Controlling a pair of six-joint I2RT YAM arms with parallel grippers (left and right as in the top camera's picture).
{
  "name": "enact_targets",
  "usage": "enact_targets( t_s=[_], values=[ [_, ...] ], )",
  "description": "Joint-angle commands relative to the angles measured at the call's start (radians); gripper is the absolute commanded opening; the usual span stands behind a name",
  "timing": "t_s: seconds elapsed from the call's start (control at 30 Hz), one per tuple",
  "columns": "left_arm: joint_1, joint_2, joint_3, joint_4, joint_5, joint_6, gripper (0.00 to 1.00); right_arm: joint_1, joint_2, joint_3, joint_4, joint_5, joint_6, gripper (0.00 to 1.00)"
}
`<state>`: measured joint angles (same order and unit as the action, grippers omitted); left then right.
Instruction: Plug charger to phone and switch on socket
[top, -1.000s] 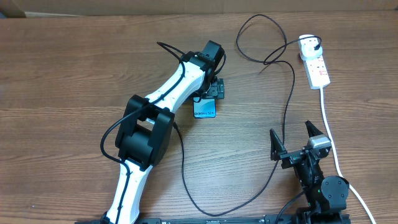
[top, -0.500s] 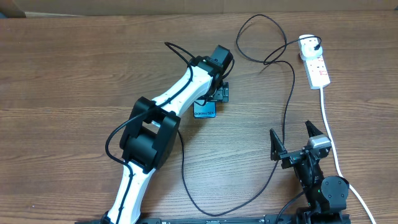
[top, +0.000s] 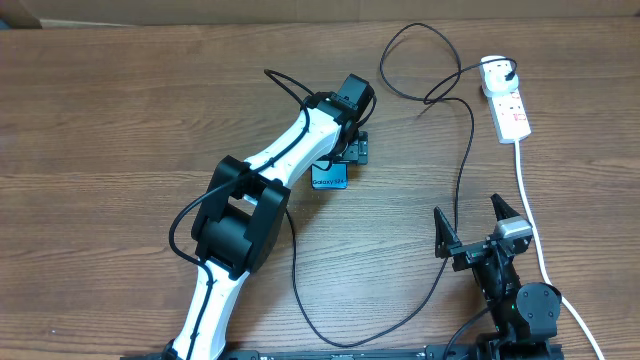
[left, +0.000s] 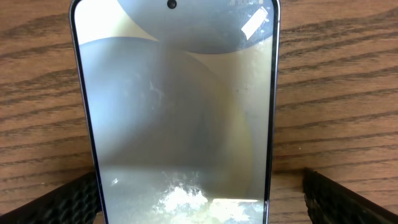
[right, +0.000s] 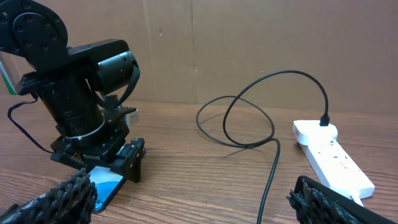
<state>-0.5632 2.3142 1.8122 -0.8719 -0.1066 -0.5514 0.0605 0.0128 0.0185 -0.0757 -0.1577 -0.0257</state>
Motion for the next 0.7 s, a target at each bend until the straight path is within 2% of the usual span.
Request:
enact_targets(
  t_s=[0.0,0.27,0.67],
  values=[
    [0.014,0.021,-0.039,-0.003,-0.031,-0.03,1.0,0.006,-0.01,-0.01,0.004,-0.003,0.002,1.0],
    [0.061,0.021,-0.039,-0.01,0.021,0.019,1.0,0.006,-0.01,-0.01,0.004,-0.003,0.002,1.0],
    [0.029,0.021,-0.044,-0.005,0.021,0.023,1.0,0.006,-0.01,-0.01,0.004,-0.003,0.002,1.0]
  ],
)
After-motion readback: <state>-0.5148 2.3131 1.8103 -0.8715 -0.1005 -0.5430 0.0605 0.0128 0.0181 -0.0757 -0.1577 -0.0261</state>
